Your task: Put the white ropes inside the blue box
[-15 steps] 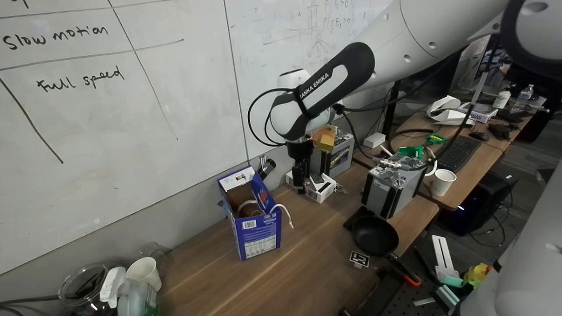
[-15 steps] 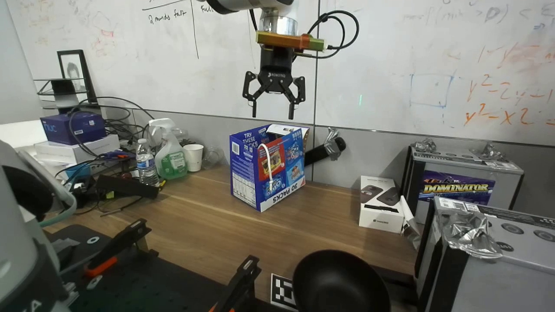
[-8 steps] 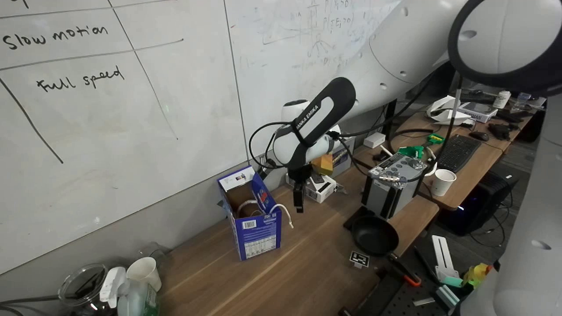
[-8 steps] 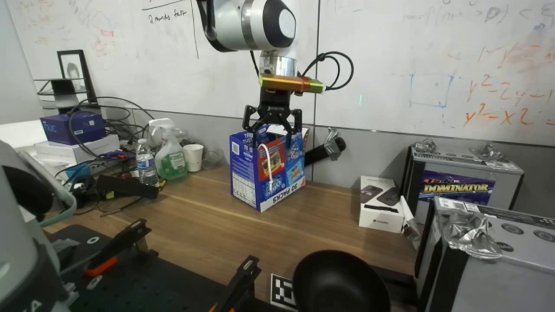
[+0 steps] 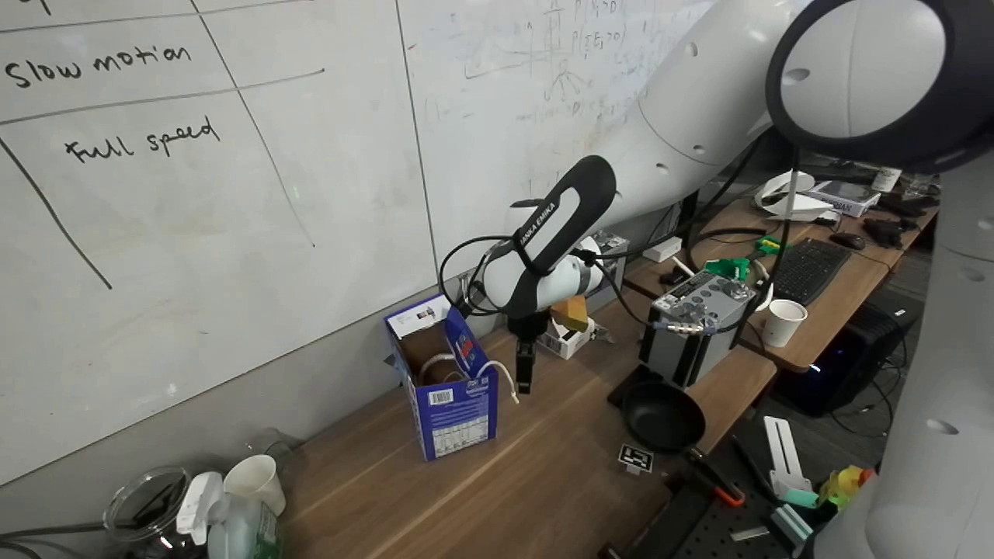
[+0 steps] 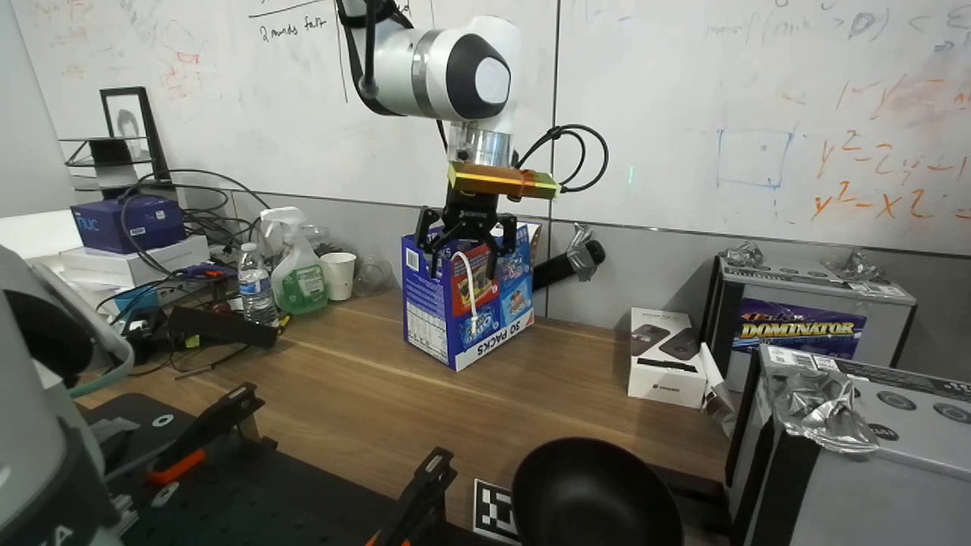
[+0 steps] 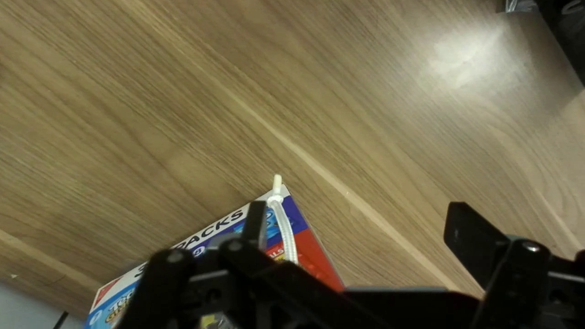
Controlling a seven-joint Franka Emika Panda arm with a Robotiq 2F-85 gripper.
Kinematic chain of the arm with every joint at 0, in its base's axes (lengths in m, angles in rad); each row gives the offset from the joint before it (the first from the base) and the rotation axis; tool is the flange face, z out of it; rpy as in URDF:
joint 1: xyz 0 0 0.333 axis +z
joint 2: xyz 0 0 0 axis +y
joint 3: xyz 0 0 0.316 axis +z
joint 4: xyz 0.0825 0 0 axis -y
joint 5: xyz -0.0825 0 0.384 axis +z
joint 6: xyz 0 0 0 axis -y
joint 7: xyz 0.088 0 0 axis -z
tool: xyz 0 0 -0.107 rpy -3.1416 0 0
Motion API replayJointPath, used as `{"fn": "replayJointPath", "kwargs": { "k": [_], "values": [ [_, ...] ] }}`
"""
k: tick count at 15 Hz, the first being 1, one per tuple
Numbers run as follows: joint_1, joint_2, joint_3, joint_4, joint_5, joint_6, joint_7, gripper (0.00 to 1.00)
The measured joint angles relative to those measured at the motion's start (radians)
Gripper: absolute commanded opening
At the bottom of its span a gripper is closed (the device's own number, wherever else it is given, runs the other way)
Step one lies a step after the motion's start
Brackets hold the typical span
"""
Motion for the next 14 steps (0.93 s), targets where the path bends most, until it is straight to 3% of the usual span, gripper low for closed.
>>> {"fn": "replayJointPath", "kwargs": {
  "k": [6, 14],
  "values": [
    [-0.025, 0.036, 0.033, -0.010, 0.052, 0.057, -0.080, 1.00],
    [-0.024, 0.111, 0.063, 0.006, 0.044, 0.122, -0.088, 1.00]
  ]
}}
